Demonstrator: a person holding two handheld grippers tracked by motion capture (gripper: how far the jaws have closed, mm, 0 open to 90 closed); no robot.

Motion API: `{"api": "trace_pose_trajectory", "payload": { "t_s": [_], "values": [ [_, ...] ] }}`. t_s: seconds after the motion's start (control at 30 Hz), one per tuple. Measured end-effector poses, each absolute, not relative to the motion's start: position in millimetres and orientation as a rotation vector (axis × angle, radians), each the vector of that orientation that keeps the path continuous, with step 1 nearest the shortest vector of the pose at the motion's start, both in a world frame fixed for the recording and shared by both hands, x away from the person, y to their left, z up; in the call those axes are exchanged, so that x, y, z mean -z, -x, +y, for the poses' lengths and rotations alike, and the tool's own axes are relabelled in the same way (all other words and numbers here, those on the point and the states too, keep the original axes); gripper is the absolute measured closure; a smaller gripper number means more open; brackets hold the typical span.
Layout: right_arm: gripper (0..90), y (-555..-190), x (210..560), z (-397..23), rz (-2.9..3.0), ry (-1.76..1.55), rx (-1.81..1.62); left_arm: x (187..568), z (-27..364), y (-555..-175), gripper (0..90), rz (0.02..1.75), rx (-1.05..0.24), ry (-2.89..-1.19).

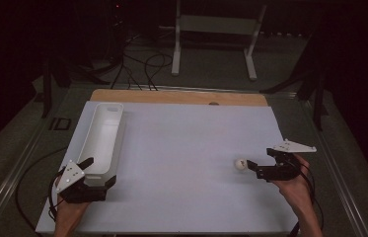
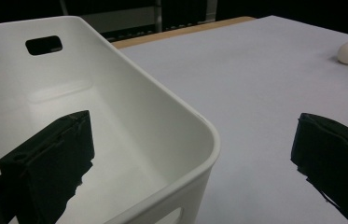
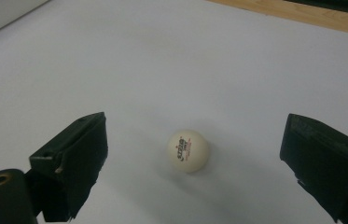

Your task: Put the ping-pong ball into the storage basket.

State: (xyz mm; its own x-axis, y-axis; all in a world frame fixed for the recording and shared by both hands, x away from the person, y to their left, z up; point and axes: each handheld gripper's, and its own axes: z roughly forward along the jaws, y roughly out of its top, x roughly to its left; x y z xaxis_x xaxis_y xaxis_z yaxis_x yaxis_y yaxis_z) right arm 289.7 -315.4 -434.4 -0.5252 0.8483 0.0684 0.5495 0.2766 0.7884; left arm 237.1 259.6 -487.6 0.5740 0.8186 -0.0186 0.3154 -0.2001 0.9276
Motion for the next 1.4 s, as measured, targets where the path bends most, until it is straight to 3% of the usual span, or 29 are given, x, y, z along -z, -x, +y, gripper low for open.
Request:
{"api": "trace_pose_trajectory", "payload": {
  "t_s": [1.4],
  "values": [
    [7.1, -313.5, 426.7, -294.8, 2.376, -1.201, -0.965, 493.0, 258.8, -239.7, 0.0, 0.935, -0.595, -1.797]
  ]
}}
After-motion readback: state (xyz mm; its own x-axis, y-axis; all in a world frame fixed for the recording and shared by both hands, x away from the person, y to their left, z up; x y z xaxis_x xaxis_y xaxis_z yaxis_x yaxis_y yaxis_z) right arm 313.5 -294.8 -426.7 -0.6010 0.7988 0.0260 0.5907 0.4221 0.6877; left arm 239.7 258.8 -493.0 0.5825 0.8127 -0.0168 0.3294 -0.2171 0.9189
